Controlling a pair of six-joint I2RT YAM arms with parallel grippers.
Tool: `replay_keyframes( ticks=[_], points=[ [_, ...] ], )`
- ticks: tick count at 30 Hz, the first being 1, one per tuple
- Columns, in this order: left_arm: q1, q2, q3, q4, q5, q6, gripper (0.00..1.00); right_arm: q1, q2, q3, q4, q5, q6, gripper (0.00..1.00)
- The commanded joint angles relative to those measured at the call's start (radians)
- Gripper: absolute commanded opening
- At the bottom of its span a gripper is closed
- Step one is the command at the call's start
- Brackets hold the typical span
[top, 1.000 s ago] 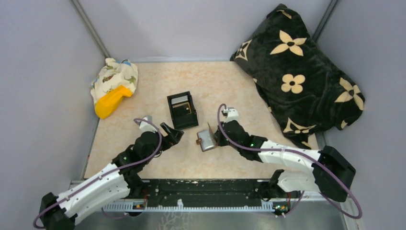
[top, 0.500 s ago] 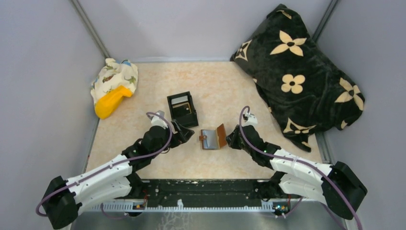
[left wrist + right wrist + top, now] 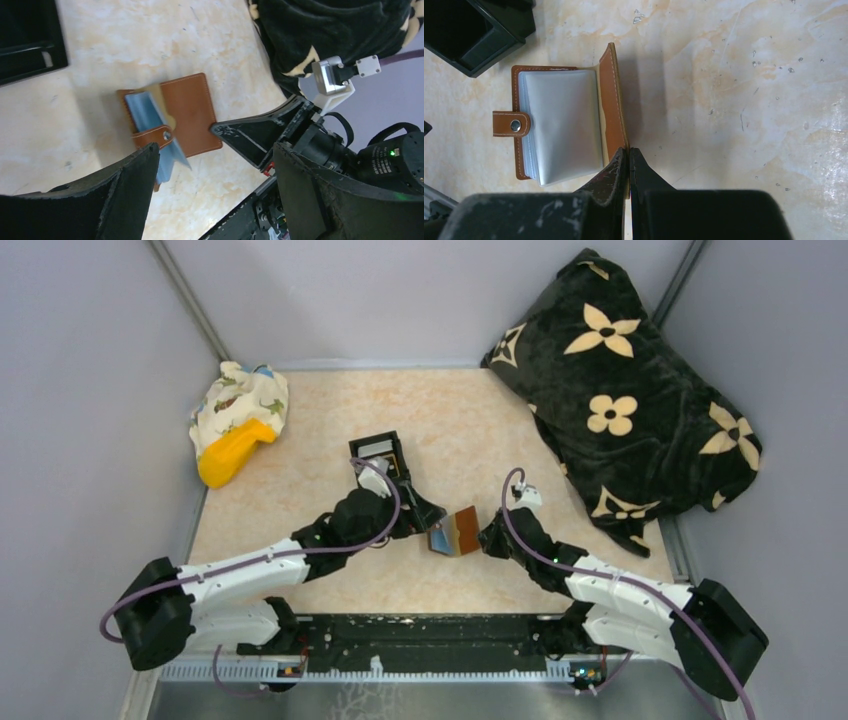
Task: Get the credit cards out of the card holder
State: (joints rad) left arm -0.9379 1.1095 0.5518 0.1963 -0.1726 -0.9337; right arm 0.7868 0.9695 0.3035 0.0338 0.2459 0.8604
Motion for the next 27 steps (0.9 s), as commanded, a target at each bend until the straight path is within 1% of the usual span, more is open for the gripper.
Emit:
replay_keyframes(
  ticks=[1, 6, 11, 14, 21, 24, 27],
  points=[
    [-0.051, 0.092, 0.055, 0.119, 0.036, 0.019, 0.89, -0.008, -0.022, -0.008, 0.011, 0.009, 0.004, 0.00],
    [-0.083, 0.165, 0.066, 0.170, 0.044, 0.018, 0.88, -0.008, -0.044, -0.001, -0.009, 0.016, -0.007, 0.00],
    [-0.089, 0.211, 0.040, 0.200, 0.047, 0.004, 0.88, -0.008, -0.042, 0.005, -0.008, 0.012, -0.010, 0.00],
    [-0.091, 0.213, 0.021, 0.185, 0.039, 0.000, 0.88, -0.008, -0.043, 0.002, -0.001, 0.009, -0.005, 0.00],
    [-0.093, 0.161, -0.037, 0.142, -0.004, 0.001, 0.88, -0.011, -0.008, -0.011, 0.033, -0.001, 0.004, 0.00],
    [-0.093, 0.180, -0.053, 0.141, -0.019, 0.001, 0.88, -0.016, -0.001, -0.022, 0.049, -0.015, 0.011, 0.00],
    [-0.093, 0.214, -0.056, 0.155, 0.003, -0.012, 0.88, -0.023, -0.009, -0.030, 0.052, -0.021, 0.014, 0.00]
  ],
)
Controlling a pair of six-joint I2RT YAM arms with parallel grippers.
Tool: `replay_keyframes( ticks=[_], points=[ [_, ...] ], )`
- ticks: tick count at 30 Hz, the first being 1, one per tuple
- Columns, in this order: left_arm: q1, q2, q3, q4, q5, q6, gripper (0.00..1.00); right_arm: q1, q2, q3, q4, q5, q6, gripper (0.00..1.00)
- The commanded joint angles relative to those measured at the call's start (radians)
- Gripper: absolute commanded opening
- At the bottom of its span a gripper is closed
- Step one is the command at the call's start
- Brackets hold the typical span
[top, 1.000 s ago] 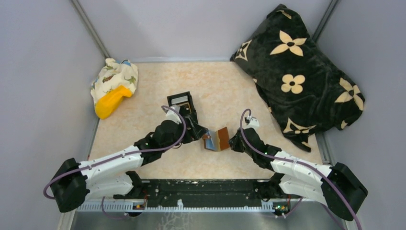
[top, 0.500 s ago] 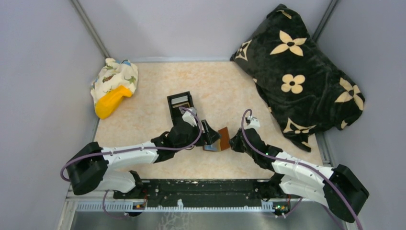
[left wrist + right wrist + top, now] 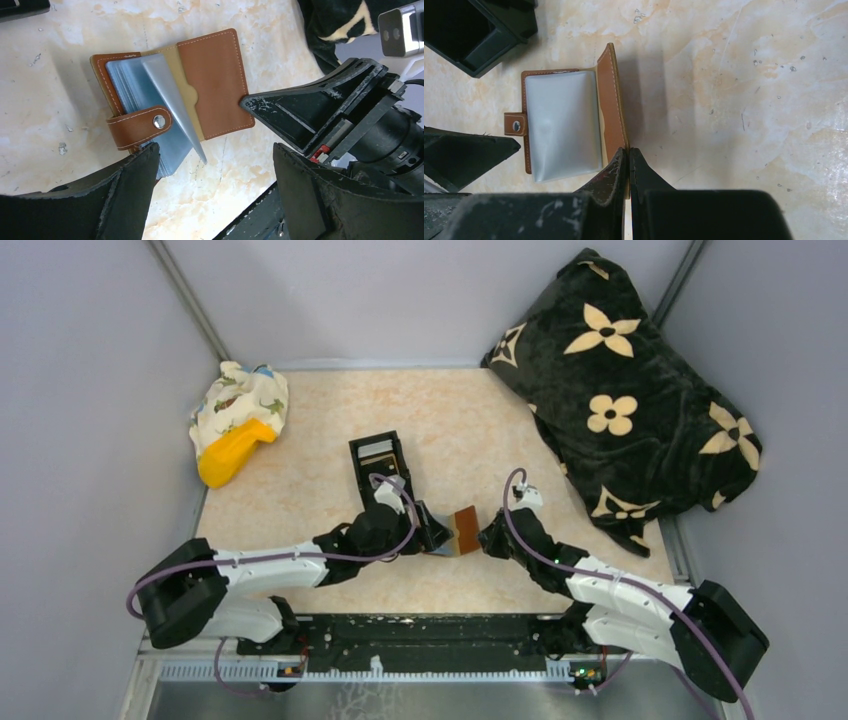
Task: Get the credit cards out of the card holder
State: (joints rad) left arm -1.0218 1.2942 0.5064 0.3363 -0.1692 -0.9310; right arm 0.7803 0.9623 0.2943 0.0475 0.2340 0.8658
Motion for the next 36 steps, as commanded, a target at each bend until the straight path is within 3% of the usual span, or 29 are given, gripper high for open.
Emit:
replay_keyframes(
  ticks=[1, 27, 31, 33, 36],
  points=[
    [-0.010, 0.039, -0.011, 0.024, 0.009, -0.017, 0.88, -0.019, -0.007, -0.021, 0.037, -0.009, 0.010, 0.00],
    [-0.017, 0.205, 0.081, 0.084, 0.071, -0.018, 0.88, -0.029, 0.014, -0.070, 0.076, -0.042, 0.012, 0.00],
    [-0.017, 0.206, 0.077, 0.085, 0.065, -0.017, 0.88, -0.029, -0.012, -0.034, -0.019, 0.009, -0.011, 0.37],
    [-0.018, 0.201, 0.070, 0.086, 0.061, -0.017, 0.88, -0.029, -0.060, -0.024, -0.062, 0.041, -0.020, 0.44],
    [-0.018, 0.188, 0.059, 0.083, 0.048, -0.019, 0.88, -0.029, -0.143, -0.012, -0.120, 0.081, -0.040, 0.46]
  ],
)
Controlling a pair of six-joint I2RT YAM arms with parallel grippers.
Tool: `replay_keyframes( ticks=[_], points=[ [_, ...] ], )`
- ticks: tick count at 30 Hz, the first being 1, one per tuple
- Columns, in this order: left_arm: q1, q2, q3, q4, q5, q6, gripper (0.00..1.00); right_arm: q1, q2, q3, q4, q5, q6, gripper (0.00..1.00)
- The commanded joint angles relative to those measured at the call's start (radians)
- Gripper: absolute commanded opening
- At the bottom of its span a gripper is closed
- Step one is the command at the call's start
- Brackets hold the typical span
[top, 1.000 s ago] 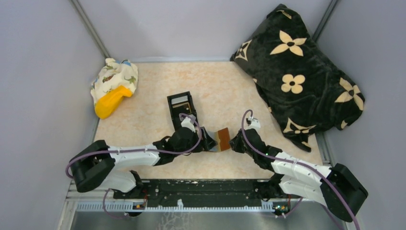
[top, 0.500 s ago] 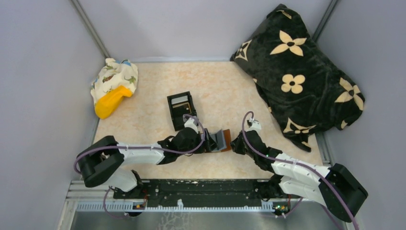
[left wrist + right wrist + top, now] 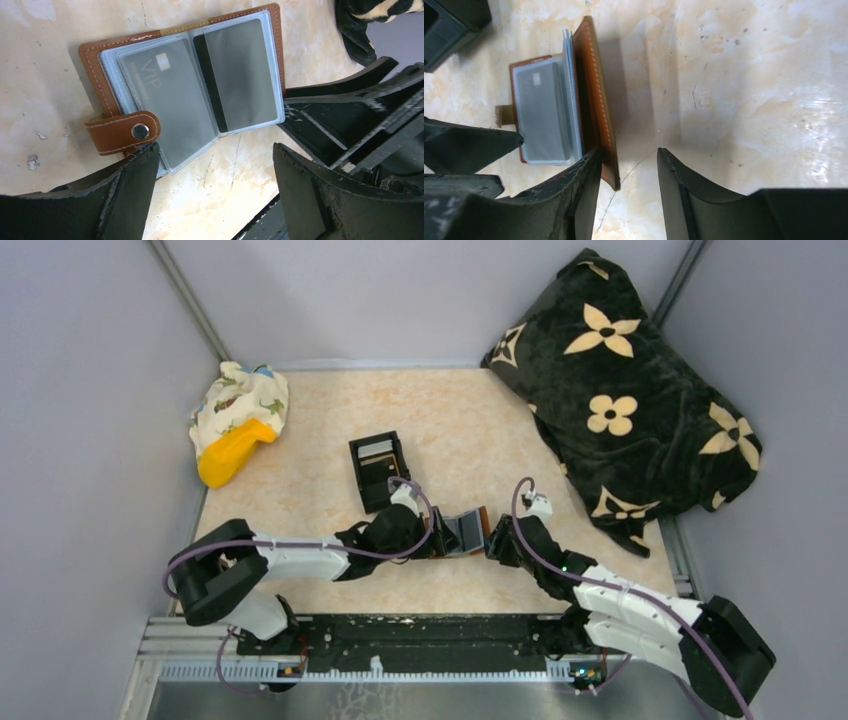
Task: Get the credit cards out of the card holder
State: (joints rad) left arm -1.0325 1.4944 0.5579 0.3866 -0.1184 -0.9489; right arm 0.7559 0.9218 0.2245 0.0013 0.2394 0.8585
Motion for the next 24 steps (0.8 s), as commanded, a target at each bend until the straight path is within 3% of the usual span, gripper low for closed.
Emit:
replay_keyframes(
  ticks=[1, 8, 16, 24],
  points=[
    [-0.006, -0.017, 0.005, 0.030, -0.007, -0.001, 0.88, -0.004, -0.126, 0.067, -0.111, 0.095, -0.039, 0.46],
    [-0.006, -0.039, 0.002, 0.012, -0.030, 0.006, 0.89, -0.004, -0.213, 0.135, -0.216, 0.136, -0.071, 0.45],
    [-0.006, -0.025, 0.017, 0.028, -0.034, 0.022, 0.88, -0.003, -0.212, 0.141, -0.149, 0.093, -0.080, 0.34],
    [-0.010, 0.167, 0.224, 0.069, 0.080, 0.038, 0.87, -0.004, -0.130, 0.125, -0.082, 0.048, -0.077, 0.32]
  ],
)
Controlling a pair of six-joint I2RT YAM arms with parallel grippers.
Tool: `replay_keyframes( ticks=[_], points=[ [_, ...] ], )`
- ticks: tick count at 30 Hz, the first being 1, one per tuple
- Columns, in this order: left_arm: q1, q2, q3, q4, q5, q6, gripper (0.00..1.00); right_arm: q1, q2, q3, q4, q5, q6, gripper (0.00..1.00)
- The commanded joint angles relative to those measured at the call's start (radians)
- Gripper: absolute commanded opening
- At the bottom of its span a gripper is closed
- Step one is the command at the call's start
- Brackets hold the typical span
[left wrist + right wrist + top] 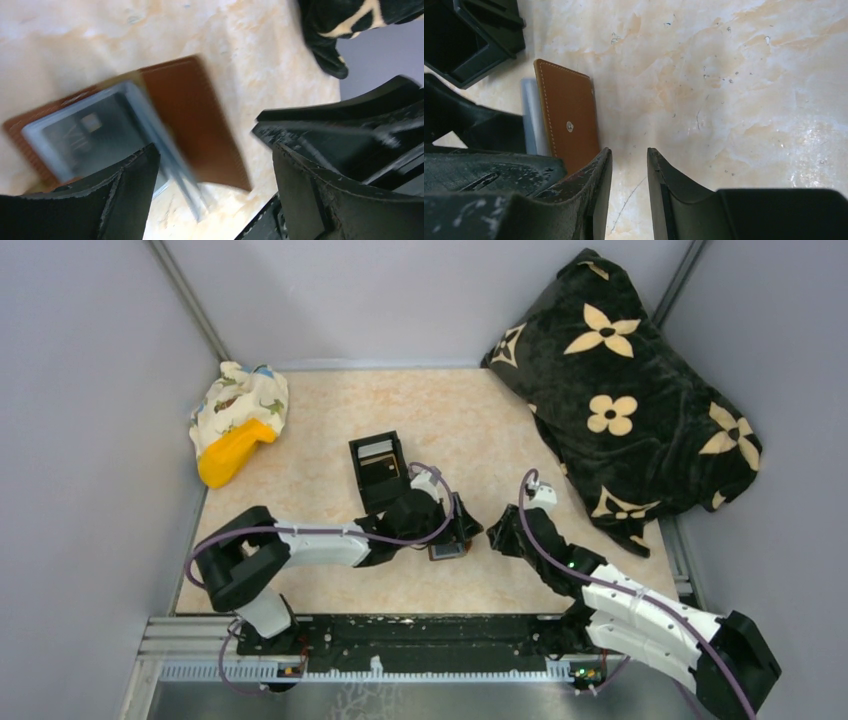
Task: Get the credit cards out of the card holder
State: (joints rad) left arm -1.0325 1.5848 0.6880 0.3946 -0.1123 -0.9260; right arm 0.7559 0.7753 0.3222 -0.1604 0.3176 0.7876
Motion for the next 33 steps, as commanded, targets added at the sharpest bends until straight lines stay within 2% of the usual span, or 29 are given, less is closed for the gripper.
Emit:
replay_keyframes(
  ticks=[1, 6, 12, 17, 21, 26, 33],
  points=[
    [-0.012, 0.102, 0.114, 0.069, 0.090, 0.013, 0.87, -0.004, 0.019, 0.020, 0.087, -0.035, -0.005, 0.32],
    [-0.024, 0.209, 0.191, 0.083, 0.134, 0.003, 0.87, -0.004, 0.032, -0.004, 0.103, -0.037, 0.001, 0.32],
    [-0.024, 0.259, 0.187, 0.091, 0.137, -0.007, 0.87, -0.004, 0.027, -0.006, 0.070, 0.014, -0.008, 0.33],
    [-0.024, 0.256, 0.172, 0.086, 0.120, -0.004, 0.87, -0.004, -0.072, -0.004, -0.010, 0.090, 0.007, 0.33],
    [-0.024, 0.247, 0.165, 0.076, 0.112, 0.001, 0.87, -0.004, -0.150, -0.011, -0.031, 0.130, -0.010, 0.16],
    [-0.024, 0.225, 0.155, 0.072, 0.111, 0.006, 0.87, -0.004, -0.021, -0.006, 0.023, 0.099, -0.009, 0.00],
    [-0.024, 0.148, 0.120, 0.066, 0.088, 0.009, 0.88, -0.005, 0.131, -0.069, 0.229, 0.008, 0.036, 0.00]
  ],
)
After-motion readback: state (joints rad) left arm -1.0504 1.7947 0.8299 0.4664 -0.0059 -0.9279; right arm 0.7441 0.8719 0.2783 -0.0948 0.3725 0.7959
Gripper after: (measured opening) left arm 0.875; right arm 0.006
